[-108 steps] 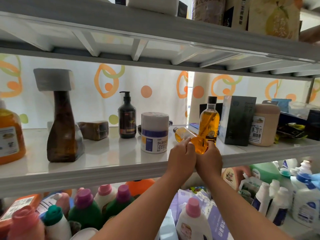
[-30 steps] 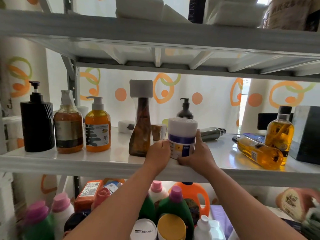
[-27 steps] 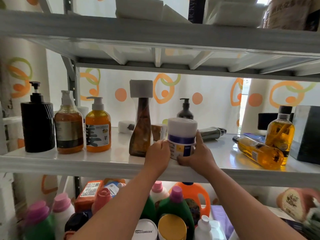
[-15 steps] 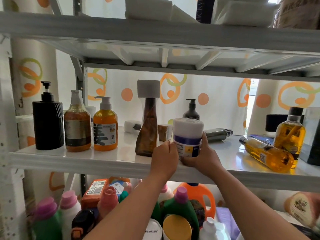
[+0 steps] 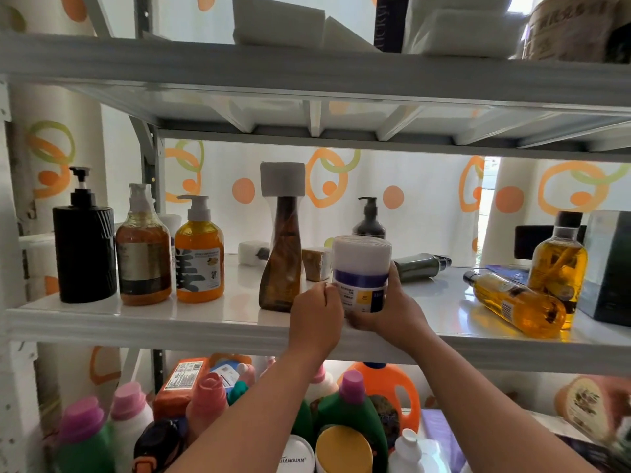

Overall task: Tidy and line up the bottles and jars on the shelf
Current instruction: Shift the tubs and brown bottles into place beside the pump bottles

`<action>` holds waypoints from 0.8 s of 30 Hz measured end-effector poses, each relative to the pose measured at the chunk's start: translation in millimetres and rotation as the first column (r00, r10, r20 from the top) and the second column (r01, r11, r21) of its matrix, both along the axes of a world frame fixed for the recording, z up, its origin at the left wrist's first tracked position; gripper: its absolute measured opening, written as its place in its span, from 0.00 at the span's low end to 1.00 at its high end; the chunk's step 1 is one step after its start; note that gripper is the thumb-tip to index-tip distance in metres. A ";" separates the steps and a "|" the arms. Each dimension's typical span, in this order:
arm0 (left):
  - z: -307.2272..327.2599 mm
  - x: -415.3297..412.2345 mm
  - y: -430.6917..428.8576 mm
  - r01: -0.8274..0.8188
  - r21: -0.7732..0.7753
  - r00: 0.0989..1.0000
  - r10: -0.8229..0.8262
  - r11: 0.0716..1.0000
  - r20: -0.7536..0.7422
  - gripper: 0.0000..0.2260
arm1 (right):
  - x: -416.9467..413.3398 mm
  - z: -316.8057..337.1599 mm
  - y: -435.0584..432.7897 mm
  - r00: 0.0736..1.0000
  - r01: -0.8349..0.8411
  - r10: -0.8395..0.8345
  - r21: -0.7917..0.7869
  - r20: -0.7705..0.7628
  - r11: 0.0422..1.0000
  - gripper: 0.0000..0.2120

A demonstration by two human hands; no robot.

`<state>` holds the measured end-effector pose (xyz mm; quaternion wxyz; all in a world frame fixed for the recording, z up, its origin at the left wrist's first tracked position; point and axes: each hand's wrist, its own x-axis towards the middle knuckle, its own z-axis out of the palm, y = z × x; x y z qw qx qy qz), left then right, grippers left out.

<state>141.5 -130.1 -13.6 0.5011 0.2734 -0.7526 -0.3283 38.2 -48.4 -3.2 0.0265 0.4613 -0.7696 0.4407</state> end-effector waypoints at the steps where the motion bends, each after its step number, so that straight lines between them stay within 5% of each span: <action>1: -0.2 0.1 0.6 -0.004 -0.003 1.000 0.004 1.000 0.002 0.16 | -0.1 -0.1 0.1 1.000 0.011 -0.011 -0.015 -0.008 1.000 0.49; 24: -0.8 -5.2 2.5 -0.103 -0.011 0.995 0.103 0.995 -0.018 0.17 | -0.5 -1.6 1.3 0.999 -0.001 0.003 -0.061 0.036 0.998 0.41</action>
